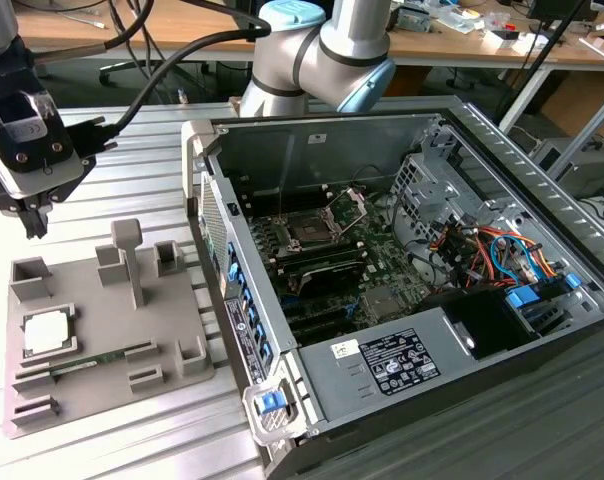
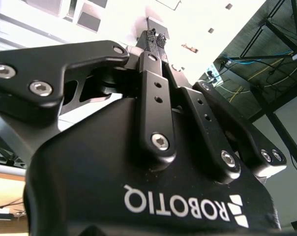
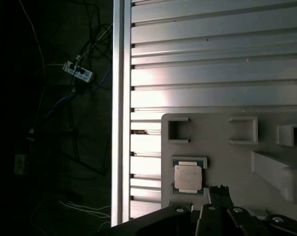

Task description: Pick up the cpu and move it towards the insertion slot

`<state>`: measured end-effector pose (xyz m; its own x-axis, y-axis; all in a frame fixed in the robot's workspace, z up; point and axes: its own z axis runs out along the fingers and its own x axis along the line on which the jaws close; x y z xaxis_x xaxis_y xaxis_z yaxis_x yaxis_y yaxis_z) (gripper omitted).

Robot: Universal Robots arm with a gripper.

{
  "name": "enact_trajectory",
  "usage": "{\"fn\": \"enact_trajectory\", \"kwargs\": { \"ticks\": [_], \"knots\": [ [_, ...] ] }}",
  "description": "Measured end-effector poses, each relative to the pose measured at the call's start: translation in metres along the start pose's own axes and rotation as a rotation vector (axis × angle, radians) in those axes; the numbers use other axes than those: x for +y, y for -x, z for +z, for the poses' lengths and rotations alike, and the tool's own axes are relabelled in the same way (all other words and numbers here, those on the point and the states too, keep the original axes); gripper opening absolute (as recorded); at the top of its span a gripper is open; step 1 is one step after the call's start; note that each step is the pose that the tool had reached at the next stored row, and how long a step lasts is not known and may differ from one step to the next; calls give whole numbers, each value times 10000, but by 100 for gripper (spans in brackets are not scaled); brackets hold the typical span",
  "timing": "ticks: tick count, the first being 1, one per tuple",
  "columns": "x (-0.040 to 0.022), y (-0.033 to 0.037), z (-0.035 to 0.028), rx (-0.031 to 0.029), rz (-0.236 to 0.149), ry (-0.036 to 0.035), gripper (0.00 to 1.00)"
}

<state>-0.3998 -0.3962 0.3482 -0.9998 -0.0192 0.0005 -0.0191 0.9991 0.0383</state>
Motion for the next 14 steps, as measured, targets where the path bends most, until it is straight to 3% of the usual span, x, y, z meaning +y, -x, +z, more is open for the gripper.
{"fn": "enact_trajectory", "kwargs": {
  "ticks": [14],
  "knots": [
    [-2,-1,31,0,0,-1,11]
  ]
}}
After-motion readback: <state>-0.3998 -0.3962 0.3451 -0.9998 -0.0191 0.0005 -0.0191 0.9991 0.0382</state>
